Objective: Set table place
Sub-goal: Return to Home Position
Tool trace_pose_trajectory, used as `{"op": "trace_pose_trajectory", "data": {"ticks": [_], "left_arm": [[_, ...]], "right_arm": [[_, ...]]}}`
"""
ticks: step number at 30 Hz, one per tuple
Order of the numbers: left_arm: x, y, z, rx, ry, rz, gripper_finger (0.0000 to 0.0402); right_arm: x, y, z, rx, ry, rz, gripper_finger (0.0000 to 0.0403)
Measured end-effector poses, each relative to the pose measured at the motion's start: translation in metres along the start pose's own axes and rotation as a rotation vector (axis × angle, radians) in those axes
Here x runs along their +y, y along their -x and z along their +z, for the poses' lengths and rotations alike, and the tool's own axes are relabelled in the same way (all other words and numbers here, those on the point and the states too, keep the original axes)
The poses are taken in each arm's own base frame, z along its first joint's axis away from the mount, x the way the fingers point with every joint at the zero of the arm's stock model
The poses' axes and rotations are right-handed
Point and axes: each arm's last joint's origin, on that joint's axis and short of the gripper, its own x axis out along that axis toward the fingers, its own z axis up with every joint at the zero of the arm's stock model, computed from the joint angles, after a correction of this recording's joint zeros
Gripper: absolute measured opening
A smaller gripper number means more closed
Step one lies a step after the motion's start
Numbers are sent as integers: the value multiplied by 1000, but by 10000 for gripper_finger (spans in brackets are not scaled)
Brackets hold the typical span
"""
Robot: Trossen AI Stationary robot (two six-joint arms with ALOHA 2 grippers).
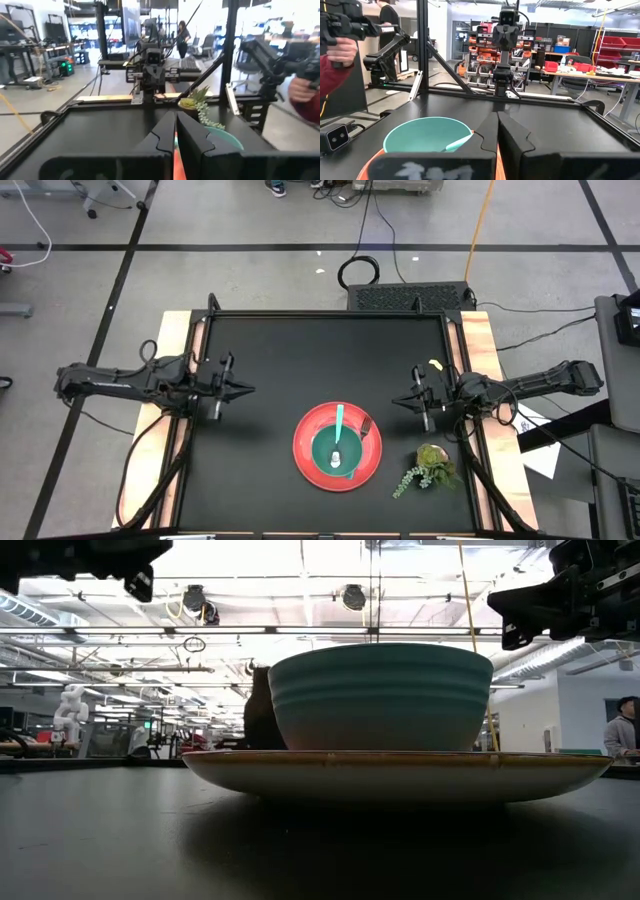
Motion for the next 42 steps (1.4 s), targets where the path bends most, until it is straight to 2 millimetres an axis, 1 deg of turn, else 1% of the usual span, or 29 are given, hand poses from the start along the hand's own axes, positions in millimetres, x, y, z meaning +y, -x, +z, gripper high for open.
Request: {"op": "trace_pose_trajectory", "data": {"ticks": [6,11,16,27,31,35,42], "left_arm": [[-3,16,-17,-43,18,-42,24],[-4,20,-32,14,15,-71,24],[-4,21,-41,42,25,-71,24],[-4,21,-43,49,41,-63,24],[-4,20,-58,62,53,-58,24],[-4,20,-65,21,7,-58,24],[-4,20,-77,54,-26,-58,24]], "right_arm": [[0,0,0,-2,0,0,0],[0,0,0,-2,0,0,0],[0,0,0,0,0,0,0],[0,0,0,0,0,0,0],[0,0,0,0,0,0,0],[0,0,0,0,1,0,0],[0,0,4,-41,2,-3,0]]}}
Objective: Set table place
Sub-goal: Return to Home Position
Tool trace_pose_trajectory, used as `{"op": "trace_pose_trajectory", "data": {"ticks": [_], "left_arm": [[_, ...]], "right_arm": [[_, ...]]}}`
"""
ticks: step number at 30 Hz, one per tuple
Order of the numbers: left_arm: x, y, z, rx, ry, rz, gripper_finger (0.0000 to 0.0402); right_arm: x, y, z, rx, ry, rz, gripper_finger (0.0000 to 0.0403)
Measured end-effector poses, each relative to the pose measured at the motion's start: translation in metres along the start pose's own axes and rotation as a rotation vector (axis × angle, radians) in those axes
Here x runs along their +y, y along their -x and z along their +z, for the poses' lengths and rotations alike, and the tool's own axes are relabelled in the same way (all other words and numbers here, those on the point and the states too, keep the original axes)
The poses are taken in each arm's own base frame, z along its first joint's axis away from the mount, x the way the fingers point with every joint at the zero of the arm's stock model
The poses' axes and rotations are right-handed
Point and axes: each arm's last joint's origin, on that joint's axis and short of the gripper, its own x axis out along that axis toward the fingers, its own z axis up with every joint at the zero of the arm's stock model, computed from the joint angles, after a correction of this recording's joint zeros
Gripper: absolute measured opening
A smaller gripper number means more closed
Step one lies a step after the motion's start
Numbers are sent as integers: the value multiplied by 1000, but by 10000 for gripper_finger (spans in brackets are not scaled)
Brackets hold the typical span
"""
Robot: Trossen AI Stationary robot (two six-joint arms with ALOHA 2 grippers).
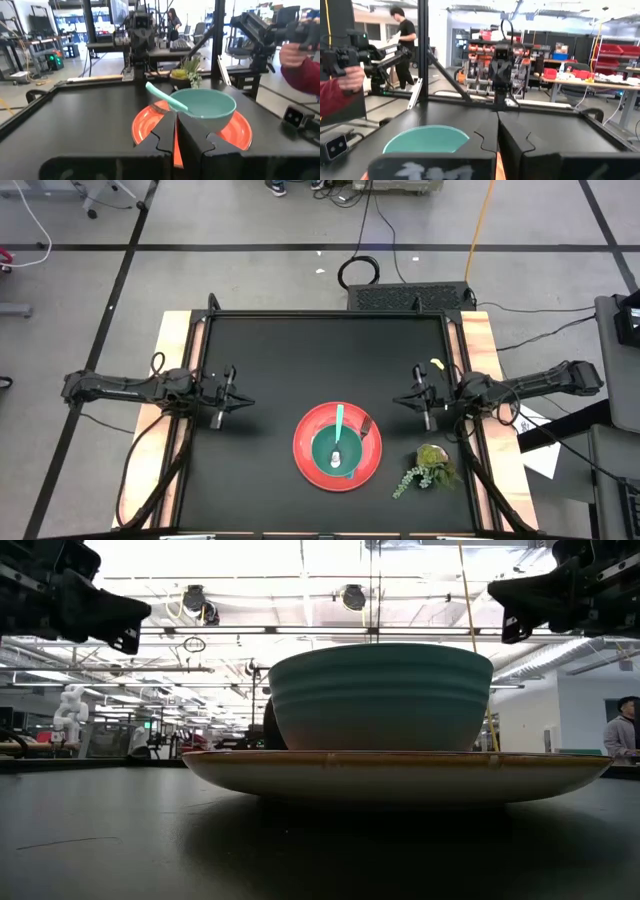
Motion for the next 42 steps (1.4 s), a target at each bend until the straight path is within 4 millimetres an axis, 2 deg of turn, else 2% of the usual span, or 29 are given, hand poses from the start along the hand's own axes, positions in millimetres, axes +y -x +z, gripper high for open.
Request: {"op": "trace_pose_trajectory", "data": {"ticks": [7,12,16,20,26,34,37,42], "left_arm": [[0,0,-5,45,-13,-3,24],[0,0,-6,53,-11,-3,24],[0,0,-7,61,-9,-4,24],[-1,1,-12,108,-9,-7,24],[-1,1,-15,145,-3,-9,24],[-1,2,-23,191,-10,-9,24],[-1,2,-29,194,-25,-8,24],[-1,1,-27,181,-27,5,24]], "right_arm": [[-3,0,4,-41,9,-28,0],[-14,2,4,-39,19,-156,0],[-20,3,6,-55,5,-183,0],[-21,5,6,-57,7,-156,0],[-19,5,-3,39,-10,-48,0],[-15,7,3,-20,-21,81,0],[-14,10,8,-65,-13,110,0],[-13,12,10,-86,-26,115,0]]}}
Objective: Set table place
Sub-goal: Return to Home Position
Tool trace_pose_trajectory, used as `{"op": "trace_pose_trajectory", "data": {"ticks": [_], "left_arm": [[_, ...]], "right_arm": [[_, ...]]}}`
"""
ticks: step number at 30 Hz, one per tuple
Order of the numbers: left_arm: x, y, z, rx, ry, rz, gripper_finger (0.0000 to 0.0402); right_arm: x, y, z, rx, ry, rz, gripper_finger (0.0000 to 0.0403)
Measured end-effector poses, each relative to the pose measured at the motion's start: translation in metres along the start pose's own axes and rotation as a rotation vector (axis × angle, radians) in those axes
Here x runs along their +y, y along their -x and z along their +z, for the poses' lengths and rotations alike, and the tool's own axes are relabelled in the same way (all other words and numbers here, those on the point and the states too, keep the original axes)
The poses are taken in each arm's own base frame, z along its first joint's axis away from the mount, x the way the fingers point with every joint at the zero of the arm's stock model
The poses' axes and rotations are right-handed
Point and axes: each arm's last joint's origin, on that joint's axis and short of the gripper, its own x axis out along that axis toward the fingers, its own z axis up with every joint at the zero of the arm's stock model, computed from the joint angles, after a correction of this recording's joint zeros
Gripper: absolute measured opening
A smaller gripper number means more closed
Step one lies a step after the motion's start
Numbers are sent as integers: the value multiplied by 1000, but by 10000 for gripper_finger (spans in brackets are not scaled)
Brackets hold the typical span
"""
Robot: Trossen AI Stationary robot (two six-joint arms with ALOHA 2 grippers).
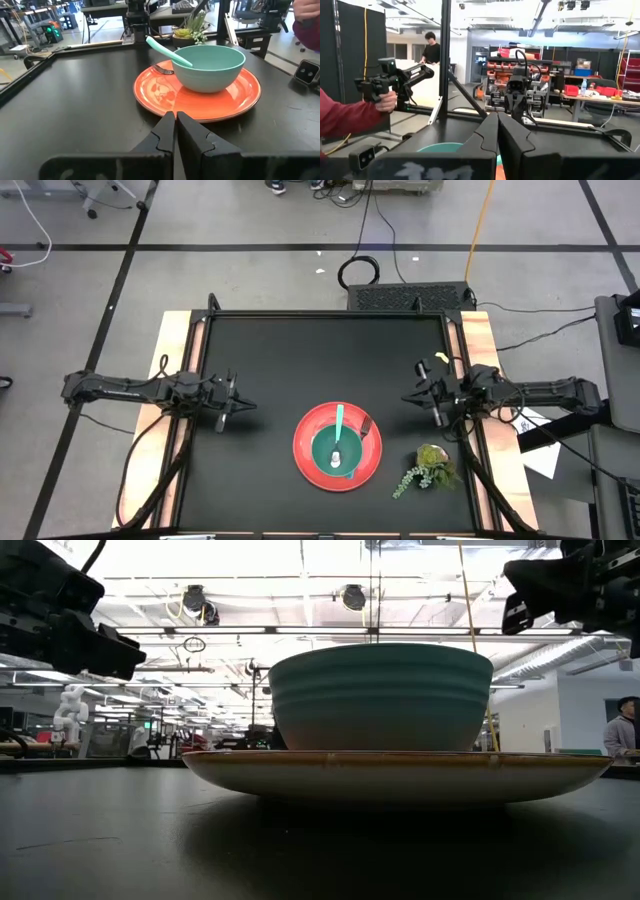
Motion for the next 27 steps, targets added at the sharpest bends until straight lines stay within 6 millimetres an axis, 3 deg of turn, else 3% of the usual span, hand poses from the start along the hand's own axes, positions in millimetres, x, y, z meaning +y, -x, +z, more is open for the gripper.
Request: {"op": "trace_pose_trajectory", "data": {"ticks": [27], "left_arm": [[0,0,0,-4,12,2,24]], "right_arm": [[2,1,-11,112,-72,58,0]]}}
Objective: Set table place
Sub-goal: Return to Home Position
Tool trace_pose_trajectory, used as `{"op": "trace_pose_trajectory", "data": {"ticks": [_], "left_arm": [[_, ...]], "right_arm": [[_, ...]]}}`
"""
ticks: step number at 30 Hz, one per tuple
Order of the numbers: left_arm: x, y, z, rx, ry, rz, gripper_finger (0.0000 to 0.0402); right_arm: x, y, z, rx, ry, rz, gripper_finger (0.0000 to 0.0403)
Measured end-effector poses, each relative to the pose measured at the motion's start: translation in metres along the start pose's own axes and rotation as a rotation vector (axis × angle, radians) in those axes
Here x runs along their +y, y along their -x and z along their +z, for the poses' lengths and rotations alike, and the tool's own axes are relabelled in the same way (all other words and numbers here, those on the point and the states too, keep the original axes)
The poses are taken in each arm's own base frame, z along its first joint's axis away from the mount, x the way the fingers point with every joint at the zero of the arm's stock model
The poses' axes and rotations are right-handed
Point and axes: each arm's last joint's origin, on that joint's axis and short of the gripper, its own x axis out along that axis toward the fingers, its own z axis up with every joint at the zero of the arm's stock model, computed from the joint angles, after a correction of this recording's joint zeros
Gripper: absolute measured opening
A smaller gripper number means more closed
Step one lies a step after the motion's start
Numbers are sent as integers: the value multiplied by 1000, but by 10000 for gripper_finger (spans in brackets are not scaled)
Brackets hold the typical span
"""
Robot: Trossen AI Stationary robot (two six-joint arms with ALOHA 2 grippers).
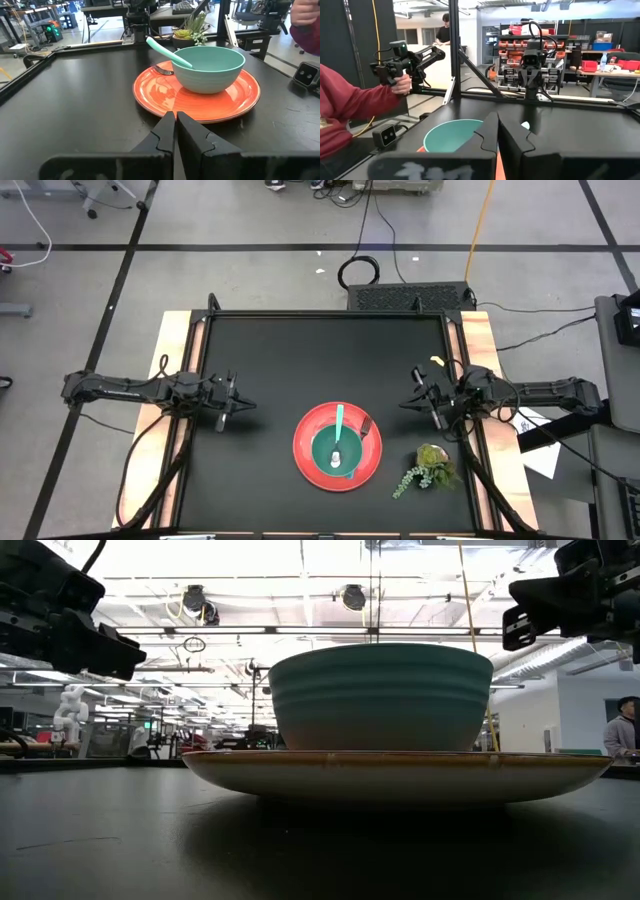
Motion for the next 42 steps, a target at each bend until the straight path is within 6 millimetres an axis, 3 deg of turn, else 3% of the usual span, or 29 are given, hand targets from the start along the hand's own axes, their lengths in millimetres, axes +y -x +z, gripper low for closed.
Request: {"op": "trace_pose_trajectory", "data": {"ticks": [42], "left_arm": [[1,0,-2,25,-10,41,24]], "right_arm": [[0,0,3,-28,-8,-10,0]]}}
